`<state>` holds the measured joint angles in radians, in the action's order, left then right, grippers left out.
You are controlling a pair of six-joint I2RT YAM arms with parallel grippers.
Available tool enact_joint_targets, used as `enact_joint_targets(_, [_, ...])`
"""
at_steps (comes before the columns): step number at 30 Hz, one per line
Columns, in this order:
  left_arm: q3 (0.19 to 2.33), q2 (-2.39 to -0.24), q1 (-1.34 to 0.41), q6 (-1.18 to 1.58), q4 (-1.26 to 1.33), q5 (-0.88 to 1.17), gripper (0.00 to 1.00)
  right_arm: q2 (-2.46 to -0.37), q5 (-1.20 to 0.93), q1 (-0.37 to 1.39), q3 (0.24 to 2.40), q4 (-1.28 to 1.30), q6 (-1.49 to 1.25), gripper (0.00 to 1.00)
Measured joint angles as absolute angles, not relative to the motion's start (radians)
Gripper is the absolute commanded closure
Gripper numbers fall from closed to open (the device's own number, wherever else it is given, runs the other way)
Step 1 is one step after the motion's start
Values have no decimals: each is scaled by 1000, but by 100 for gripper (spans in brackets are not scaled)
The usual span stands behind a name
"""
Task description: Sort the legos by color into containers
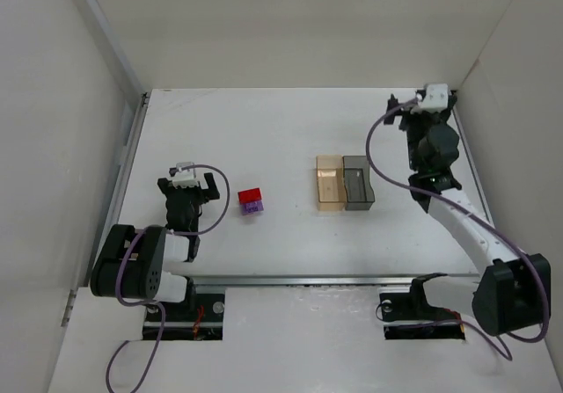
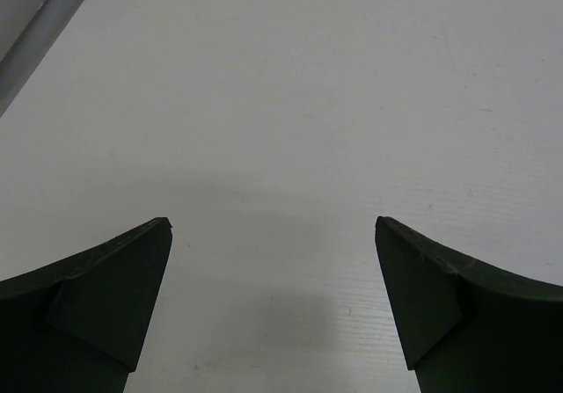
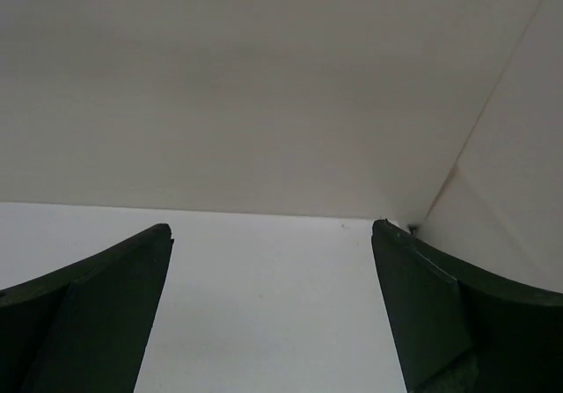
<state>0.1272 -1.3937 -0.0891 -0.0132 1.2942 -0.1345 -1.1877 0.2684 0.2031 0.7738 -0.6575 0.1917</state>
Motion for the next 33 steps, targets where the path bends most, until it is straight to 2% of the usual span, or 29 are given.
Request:
enact_joint_targets(6, [123,-1373,-88,-36,1285,-79,0,-1320,212,320,1338,-353,413,0])
enact_joint_targets(9, [164,-1172,-83,-133,1095,57,0,-1376,205,412,1499,-271,514,0])
enact_joint_targets(11, [316,-1009,-86,-202,878,128,0,-1395,221,507,1518,-239,656,0])
enact_joint_targets(14, [627,-896,-91,-252,690,42,0,-1451,262,656,1504,-177,880,0])
enact_joint_targets(18, [900,-847,-92,-304,510,-202,0,-1625,266,748,1607,-14,810,0])
enact_joint_targets(22, [915,-772,-90,-323,257,-293,0,-1742,96,734,1713,244,672,15])
enact_joint_targets(25, [850,-707,-100,-327,73,-253,0,-1774,-24,764,1708,390,618,17])
enact_joint_targets(28, [764,-611,-112,-307,-54,-210,0,-1818,-145,836,1695,489,596,17])
enact_joint_targets(31, [733,-533,-117,-283,-124,-177,0,-1870,-261,910,1691,548,584,5])
enact_joint_targets(33, [733,-508,-117,-264,-133,-163,0,-1904,-323,948,1694,569,577,5])
